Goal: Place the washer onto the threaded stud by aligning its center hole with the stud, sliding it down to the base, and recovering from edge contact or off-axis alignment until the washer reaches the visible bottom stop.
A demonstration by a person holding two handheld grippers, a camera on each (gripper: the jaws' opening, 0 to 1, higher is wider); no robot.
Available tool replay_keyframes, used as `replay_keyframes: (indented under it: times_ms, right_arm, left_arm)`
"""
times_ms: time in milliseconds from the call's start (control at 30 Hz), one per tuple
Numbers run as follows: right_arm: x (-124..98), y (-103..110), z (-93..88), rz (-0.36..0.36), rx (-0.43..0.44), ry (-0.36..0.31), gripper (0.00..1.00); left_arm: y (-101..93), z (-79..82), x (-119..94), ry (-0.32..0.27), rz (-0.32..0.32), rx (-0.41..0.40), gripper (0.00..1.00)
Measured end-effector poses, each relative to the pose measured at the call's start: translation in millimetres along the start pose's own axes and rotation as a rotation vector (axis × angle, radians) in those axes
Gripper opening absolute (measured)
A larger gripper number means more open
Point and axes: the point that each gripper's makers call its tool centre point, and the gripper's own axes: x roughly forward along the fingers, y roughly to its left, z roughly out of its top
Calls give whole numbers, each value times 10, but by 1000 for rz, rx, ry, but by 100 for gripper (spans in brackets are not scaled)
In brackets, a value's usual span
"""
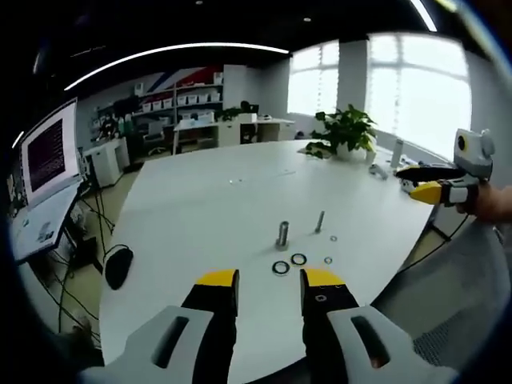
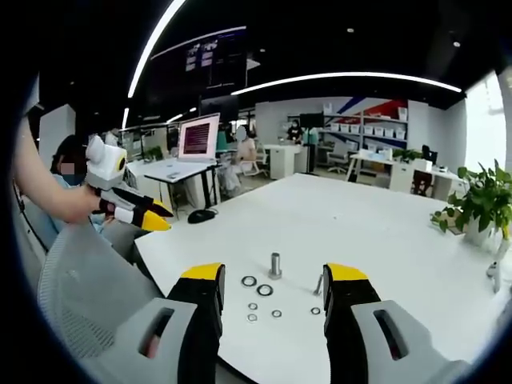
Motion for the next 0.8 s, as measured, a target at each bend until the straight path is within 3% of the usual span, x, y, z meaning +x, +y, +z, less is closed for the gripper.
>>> replay_keyframes:
  times_ms: [233,333,433,600,800]
  right_arm:
    - [-4,-16,36,-1,-5,-13,52]
    - [-7,-17,29,-1,-5,-11,52]
    - [-1,-20,35,-2,-5,-12,52]
    - [1,-13,16,2,-12,-4,51]
    - [-6,-29,21,1,1,-8,51]
  left_arm:
    - [-59,-74,104,52,-51,-40,30]
    - [-84,-191,248,119,-74,-33,31]
    - [-99,-249,372,151,-90,-53,31]
    - [-149,-269,586,197,-105,6,29]
    - [-207,-275,807,246,-127,13,26]
